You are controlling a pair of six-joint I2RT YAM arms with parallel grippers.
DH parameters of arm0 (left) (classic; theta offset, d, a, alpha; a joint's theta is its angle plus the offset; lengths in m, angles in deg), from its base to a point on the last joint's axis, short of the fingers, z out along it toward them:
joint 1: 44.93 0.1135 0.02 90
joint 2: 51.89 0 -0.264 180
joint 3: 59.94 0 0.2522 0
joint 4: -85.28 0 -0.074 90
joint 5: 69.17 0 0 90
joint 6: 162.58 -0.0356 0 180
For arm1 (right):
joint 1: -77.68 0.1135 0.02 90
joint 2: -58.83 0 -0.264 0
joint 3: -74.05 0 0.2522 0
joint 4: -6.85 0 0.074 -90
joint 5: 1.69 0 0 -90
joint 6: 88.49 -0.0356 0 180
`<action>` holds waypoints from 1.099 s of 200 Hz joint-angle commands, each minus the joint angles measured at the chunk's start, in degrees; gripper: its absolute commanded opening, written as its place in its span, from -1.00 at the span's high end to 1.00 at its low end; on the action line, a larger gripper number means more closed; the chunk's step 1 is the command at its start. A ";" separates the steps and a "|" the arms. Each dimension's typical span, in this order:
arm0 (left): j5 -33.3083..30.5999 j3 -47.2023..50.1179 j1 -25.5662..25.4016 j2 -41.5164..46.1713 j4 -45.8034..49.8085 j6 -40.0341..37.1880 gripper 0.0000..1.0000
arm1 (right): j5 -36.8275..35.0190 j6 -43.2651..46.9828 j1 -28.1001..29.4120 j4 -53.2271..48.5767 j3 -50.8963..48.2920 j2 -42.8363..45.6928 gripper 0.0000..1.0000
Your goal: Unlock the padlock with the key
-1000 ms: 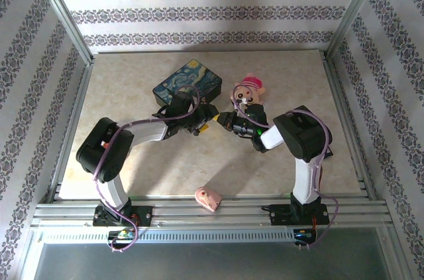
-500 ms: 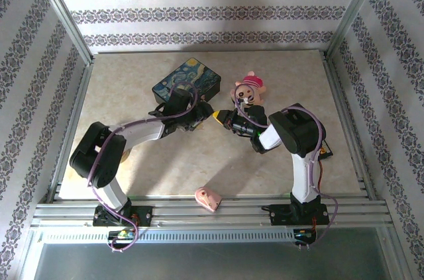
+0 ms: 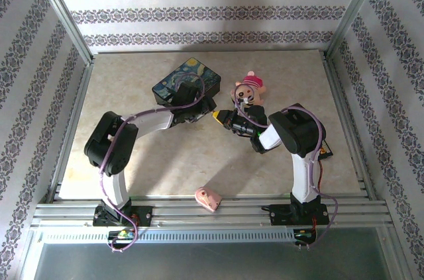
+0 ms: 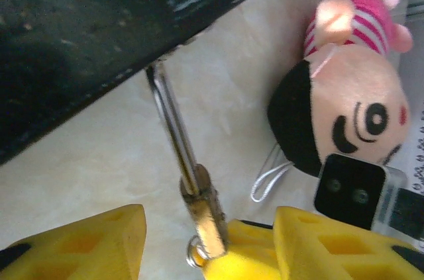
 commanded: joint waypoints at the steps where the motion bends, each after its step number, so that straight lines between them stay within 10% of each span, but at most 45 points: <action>1: -2.47 -2.53 0.67 -1.25 3.03 -2.35 0.01 | -0.68 0.28 0.22 3.28 2.04 0.53 1.00; 173: -2.23 -2.16 0.65 -4.13 -1.20 -2.45 1.00 | 0.20 -0.42 0.93 2.05 4.33 0.69 1.00; 220: 1.31 2.54 0.67 -1.31 -4.31 -1.28 1.00 | -0.77 -1.11 0.67 3.18 1.36 3.15 1.00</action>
